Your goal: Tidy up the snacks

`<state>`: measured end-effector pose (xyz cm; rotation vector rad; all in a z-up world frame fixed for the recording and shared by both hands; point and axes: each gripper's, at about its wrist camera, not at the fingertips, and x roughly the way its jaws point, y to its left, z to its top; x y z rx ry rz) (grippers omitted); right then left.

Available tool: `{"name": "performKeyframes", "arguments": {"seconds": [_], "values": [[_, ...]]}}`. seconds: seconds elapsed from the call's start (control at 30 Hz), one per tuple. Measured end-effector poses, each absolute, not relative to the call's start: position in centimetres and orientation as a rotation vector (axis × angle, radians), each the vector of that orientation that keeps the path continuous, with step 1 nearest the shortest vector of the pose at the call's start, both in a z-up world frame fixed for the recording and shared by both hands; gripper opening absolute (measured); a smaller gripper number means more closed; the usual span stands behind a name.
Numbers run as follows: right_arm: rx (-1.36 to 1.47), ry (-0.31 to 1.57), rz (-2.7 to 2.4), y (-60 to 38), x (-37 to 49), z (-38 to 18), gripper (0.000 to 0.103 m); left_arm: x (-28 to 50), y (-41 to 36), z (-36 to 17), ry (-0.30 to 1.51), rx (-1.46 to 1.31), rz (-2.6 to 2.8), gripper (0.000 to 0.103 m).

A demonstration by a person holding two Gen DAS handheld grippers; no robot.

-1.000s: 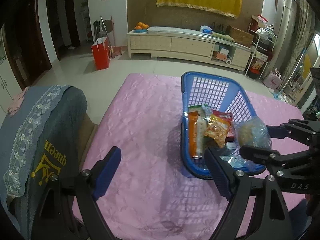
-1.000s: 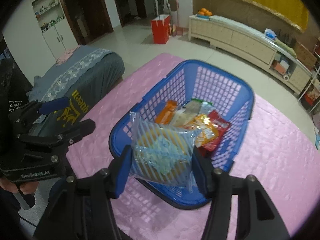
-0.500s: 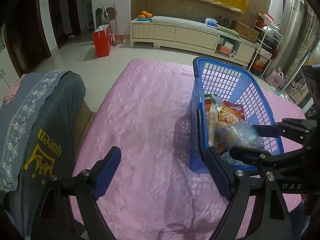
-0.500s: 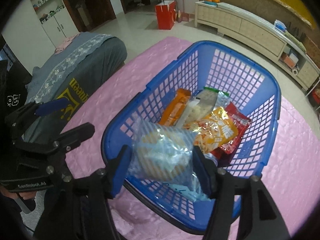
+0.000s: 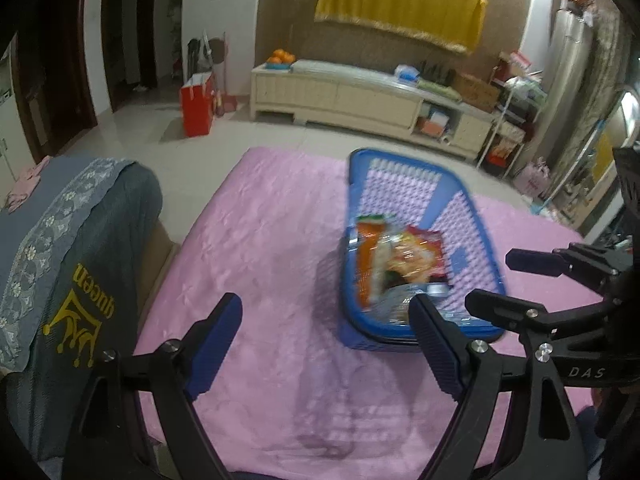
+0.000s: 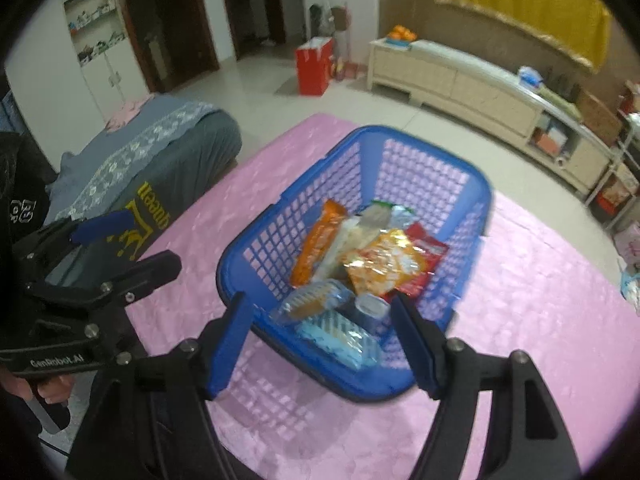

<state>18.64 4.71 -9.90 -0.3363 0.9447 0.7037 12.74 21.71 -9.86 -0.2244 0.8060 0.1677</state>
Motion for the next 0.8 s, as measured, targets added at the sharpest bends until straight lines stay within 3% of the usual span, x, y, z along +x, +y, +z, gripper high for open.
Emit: {"name": "performKeyframes", "arguments": {"seconds": [0.33, 0.67, 0.73, 0.8], "values": [[-0.221, 0.767, 0.530, -3.3, 14.2, -4.4, 0.077, 8.8, 15.9, -5.9, 0.663, -0.190, 0.085, 0.084], [-0.183, 0.592, 0.370, -8.7, 8.3, -0.6, 0.087, 3.8, 11.5, -1.6, 0.491, -0.106, 0.057, 0.084], [-0.183, 0.561, 0.343, -9.3, 7.1, 0.0, 0.091, 2.9, 10.8, -1.0, 0.466, -0.096, 0.054, 0.087], [-0.200, 0.529, 0.312, -9.6, 6.1, 0.5, 0.095, 1.8, 10.1, -0.4, 0.420, -0.075, 0.054, 0.098]]}}
